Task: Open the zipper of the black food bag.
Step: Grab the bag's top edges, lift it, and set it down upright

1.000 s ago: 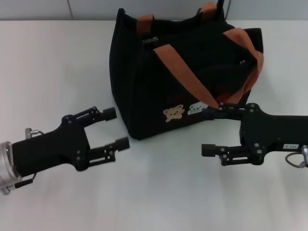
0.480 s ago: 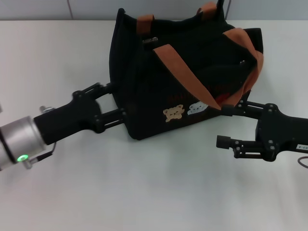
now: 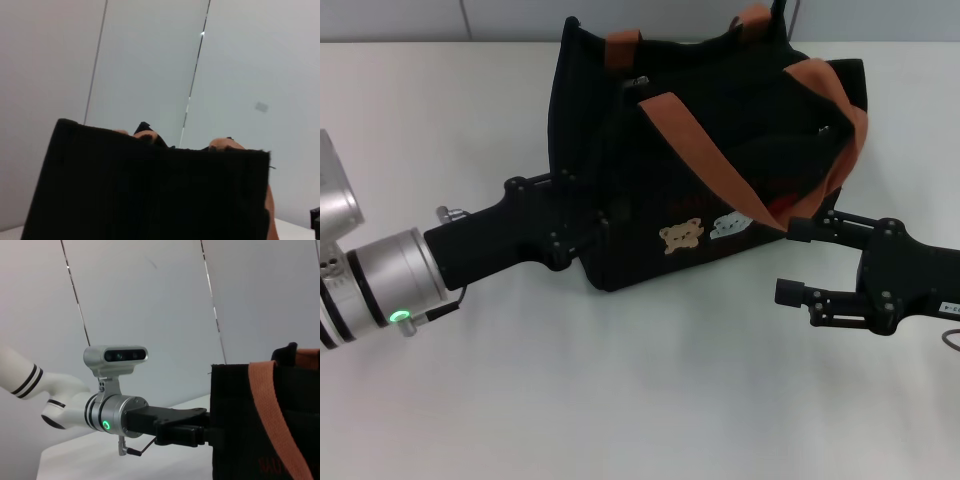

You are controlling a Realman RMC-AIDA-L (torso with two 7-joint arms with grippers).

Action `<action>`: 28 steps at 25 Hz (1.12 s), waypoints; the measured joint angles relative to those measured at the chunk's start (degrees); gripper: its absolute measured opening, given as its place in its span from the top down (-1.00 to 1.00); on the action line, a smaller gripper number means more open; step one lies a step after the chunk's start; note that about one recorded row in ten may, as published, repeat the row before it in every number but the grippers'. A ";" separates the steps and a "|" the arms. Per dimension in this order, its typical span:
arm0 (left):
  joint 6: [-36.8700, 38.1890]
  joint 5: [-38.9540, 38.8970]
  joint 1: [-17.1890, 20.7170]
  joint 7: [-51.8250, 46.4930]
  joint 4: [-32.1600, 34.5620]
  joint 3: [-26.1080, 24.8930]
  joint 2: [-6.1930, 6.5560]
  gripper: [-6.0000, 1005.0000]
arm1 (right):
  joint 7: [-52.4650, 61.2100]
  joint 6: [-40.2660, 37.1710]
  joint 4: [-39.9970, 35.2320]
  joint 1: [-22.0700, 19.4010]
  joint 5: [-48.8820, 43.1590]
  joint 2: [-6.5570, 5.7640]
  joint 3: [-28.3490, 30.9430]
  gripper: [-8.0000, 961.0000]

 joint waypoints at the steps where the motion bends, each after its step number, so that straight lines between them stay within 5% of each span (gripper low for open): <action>1: -0.15 0.07 -0.10 0.68 -0.32 0.00 -0.06 -0.31 | 0.00 0.00 0.00 0.00 0.00 0.00 0.00 -0.68; 4: -0.51 0.01 -0.16 2.74 -1.23 0.01 -0.12 -0.20 | -0.01 0.15 0.03 0.00 0.00 0.02 0.00 -0.68; 12: -0.59 -0.17 0.28 3.38 -1.83 -0.36 -0.08 0.70 | -0.01 0.35 0.15 0.04 0.00 0.13 0.00 -0.68; 28: 3.61 -0.16 1.96 2.86 0.25 -1.19 0.51 0.77 | -0.06 0.94 0.16 0.04 -0.14 0.37 0.00 -0.68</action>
